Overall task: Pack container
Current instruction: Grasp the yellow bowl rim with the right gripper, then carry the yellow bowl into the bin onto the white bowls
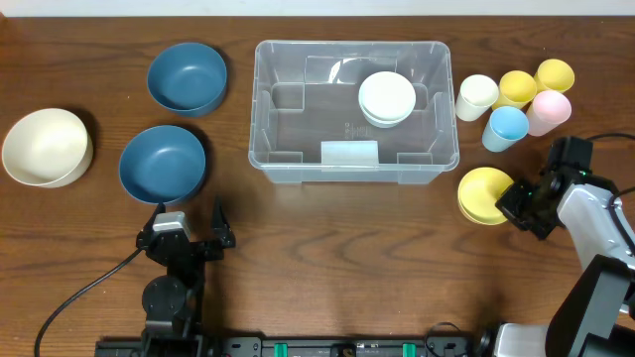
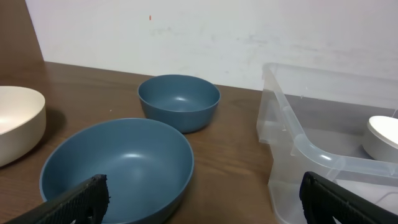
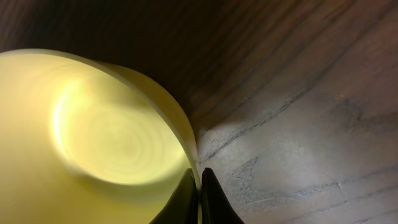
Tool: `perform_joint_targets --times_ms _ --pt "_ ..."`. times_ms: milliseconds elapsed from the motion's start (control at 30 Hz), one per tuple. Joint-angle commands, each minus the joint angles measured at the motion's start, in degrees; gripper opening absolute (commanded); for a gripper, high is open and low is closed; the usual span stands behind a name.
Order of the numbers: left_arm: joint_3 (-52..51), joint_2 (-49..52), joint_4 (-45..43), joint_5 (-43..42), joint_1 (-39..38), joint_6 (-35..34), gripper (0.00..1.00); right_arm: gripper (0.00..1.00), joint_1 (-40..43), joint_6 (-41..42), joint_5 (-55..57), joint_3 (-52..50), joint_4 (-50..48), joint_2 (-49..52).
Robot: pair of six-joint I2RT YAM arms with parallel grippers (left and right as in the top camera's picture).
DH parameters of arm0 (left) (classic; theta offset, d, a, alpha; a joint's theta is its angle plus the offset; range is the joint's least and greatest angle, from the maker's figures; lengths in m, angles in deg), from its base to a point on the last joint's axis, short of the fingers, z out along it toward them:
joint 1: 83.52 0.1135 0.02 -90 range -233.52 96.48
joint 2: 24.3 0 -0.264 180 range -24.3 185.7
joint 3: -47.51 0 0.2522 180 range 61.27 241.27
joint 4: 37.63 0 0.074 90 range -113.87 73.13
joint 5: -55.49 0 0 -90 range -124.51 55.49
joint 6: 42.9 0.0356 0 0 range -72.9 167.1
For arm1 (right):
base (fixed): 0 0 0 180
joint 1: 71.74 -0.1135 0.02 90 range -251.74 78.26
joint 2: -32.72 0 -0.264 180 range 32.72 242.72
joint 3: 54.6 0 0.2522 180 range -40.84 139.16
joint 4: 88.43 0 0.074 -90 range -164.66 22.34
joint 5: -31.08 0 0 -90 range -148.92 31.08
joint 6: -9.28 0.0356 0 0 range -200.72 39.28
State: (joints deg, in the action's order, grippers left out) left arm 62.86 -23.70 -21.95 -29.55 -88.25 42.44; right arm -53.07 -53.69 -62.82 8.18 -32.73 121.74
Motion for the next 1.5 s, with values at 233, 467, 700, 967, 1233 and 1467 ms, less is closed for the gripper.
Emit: perform_joint_targets --times_ms 233,467,700,967,1233,1467 --pt "-1.3 -0.3 1.9 1.1 -0.2 0.1 0.98 0.01 0.2 -3.8 -2.0 -0.1 7.2 -4.9" --pt "-1.3 -0.3 1.9 1.1 -0.2 0.1 0.98 0.01 0.2 -7.6 -7.1 5.5 18.1 -24.0" --pt "-1.3 -0.3 1.9 1.1 -0.2 0.1 0.98 0.01 -1.6 -8.8 -10.9 16.7 21.1 -37.7" --pt "-1.3 -0.3 1.9 1.1 -0.2 0.1 0.98 0.01 -11.7 -1.7 -15.0 18.4 -2.8 -33.7" --pt "-1.3 -0.3 1.9 1.1 -0.2 0.1 0.98 0.02 -22.6 -2.3 -9.8 22.5 -16.8 -8.8" --pt "-1.3 -0.3 1.9 1.1 -0.2 0.1 0.98 0.01 -27.1 -5.1 -9.3 30.2 -16.9 12.2"
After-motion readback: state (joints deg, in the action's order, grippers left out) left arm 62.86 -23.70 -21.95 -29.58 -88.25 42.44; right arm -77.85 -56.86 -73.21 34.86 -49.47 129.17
